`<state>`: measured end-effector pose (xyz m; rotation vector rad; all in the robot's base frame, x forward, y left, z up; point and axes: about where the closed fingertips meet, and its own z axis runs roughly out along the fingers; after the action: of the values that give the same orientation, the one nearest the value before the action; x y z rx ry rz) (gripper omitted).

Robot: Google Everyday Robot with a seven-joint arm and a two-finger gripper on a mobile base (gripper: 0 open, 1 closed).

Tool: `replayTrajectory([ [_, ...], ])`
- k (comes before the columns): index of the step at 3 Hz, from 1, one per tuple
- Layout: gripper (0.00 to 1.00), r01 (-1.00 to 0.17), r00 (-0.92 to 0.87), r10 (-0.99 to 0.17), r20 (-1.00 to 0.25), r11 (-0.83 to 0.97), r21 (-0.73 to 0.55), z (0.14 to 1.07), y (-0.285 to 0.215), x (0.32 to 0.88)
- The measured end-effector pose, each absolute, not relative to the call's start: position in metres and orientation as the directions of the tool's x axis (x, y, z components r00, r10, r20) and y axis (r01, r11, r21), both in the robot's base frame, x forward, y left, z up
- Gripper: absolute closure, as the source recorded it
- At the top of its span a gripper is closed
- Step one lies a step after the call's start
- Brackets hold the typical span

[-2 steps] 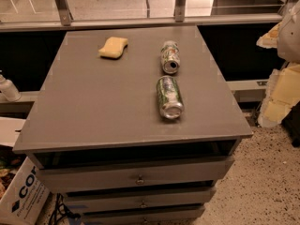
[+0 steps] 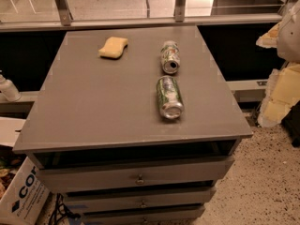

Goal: Place green can upright

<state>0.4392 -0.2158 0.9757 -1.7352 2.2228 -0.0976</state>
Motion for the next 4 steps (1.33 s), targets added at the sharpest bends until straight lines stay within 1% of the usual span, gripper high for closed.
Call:
replayTrajectory([
  [1,0.00,-0.956,-0.070,-0.977,-0.202,0.124,-0.267,0.969,-0.203,0.454],
  [2,0.00,-0.957,0.019,-0.984,-0.177,0.033,-0.288,0.969,-0.202,0.455],
  [3,0.00,-0.953,0.042,-0.985,-0.166,0.010,-0.302,0.970,-0.201,0.457],
  [4,0.00,-0.931,0.153,-0.981,-0.115,-0.104,-0.350,0.979,-0.197,0.470],
])
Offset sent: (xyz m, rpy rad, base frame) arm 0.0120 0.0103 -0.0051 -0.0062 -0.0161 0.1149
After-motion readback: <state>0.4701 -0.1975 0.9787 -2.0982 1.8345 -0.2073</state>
